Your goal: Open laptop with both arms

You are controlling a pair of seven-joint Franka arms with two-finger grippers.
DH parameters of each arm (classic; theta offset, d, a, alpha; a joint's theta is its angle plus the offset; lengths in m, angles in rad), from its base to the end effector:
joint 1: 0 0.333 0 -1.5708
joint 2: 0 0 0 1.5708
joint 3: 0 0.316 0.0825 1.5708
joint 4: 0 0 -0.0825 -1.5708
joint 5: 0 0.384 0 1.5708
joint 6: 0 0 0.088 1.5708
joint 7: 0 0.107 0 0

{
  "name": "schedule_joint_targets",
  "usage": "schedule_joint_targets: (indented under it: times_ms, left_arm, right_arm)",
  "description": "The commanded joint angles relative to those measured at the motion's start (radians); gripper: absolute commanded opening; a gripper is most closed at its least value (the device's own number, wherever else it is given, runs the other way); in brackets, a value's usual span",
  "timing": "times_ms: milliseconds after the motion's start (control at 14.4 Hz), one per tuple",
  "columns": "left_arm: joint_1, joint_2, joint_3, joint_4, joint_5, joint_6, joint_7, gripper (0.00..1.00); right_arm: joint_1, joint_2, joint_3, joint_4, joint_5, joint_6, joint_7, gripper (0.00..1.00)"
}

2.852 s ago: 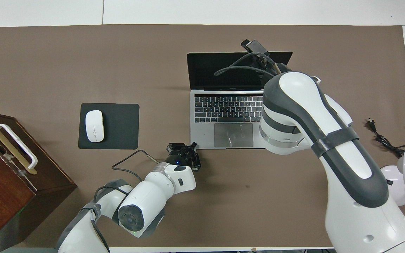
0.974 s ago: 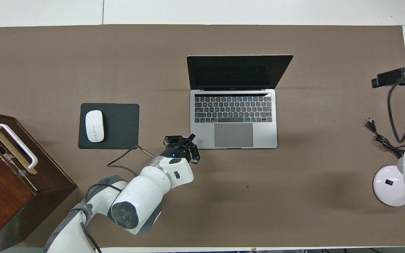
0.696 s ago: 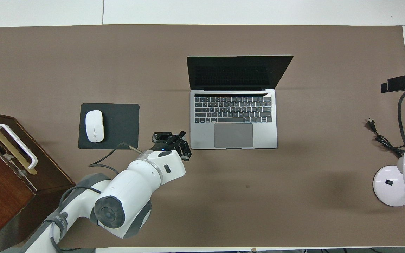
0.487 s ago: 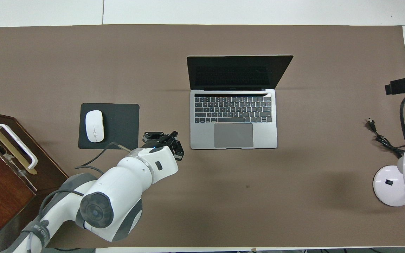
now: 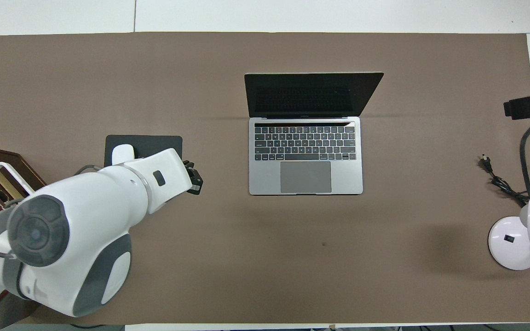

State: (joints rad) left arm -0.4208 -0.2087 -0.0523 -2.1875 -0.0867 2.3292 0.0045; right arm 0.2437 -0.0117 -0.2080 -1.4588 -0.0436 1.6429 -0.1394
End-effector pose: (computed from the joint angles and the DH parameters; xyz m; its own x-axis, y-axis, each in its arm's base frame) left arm 0.4615 -0.2394 0.5122 0.8592 -0.3809 0.3416 -0.4265 -0.9020 0.0671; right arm 0.5567 0.0146 0.6913 0.9665 0.1761 0.1867 0.1662 -0.9838 0.0674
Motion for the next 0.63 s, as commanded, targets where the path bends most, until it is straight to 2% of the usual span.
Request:
schedule_joint_targets:
  times_ms: [0,278,557]
  left_arm:
    - [0.077,-0.014,-0.009,0.046,-0.001,-0.105,0.008,1.00]
    - [0.193,-0.052,-0.008,0.052,-0.001,-0.166,0.008,1.00]
    - [0.330,-0.041,-0.009,0.167,-0.001,-0.306,0.000,1.00]
  right_arm:
    - [-0.027,0.016,0.004,0.020,0.037,0.011,0.011,0.99]
    - [-0.023,0.019,0.002,0.012,0.039,0.017,0.011,0.99]
    - [-0.034,0.018,0.004,0.015,0.059,-0.001,0.000,0.99]
